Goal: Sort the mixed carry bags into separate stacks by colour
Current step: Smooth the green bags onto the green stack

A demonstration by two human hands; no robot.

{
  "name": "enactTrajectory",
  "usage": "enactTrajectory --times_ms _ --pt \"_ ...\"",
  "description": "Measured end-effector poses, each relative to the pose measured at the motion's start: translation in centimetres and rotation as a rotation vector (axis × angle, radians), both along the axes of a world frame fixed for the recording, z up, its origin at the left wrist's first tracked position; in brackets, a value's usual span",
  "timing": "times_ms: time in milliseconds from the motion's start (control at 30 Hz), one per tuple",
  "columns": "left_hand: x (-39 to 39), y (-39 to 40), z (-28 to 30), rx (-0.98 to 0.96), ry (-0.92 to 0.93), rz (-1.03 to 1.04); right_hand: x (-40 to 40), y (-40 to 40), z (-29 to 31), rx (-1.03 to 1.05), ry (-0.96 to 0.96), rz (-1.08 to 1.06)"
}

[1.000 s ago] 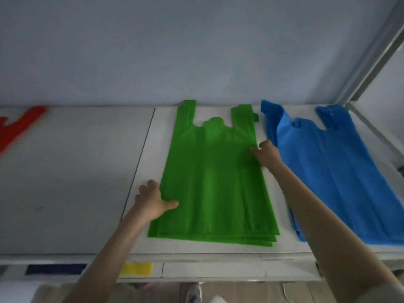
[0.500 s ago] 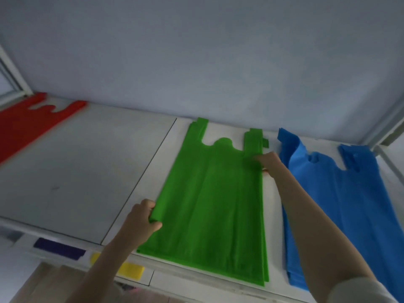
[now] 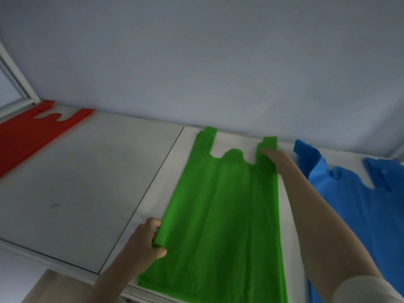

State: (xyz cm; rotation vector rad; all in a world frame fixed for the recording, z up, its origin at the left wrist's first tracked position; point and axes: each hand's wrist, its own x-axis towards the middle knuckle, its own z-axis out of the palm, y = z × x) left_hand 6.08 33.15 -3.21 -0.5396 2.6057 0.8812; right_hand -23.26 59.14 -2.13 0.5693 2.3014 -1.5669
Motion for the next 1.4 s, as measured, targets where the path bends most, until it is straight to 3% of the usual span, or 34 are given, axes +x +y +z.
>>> enactTrajectory --times_ms 367,533,700,933,1033,1167,1267,1400 --pt "0.2 0.1 0.3 0.076 0.022 0.035 0.9 -1.7 3.0 -0.025 0.327 -0.105" --pt "0.5 0.0 0.5 0.071 0.022 0.044 0.4 -0.6 1.7 0.087 0.1 -0.044" --pt "0.6 0.4 0.9 0.045 0.007 0.043 1.2 0.4 1.3 0.125 0.032 0.026" --pt "0.0 2.7 2.6 -0.191 0.061 0.002 4.9 1.8 2.7 0.177 0.119 0.15" --pt "-1.0 5.0 3.2 -0.24 0.131 -0.041 5.9 4.2 2.6 0.122 0.133 0.178" --pt "-2.7 9.9 2.9 -0.201 0.197 -0.174 6.8 8.8 2.0 0.273 0.278 0.148" --pt "-3.5 14.3 2.6 -0.1 0.182 -0.252 7.7 14.1 1.8 0.343 0.3 0.113" --pt "-4.2 20.6 2.4 0.009 0.152 -0.274 9.3 21.1 2.1 0.595 0.279 0.045"
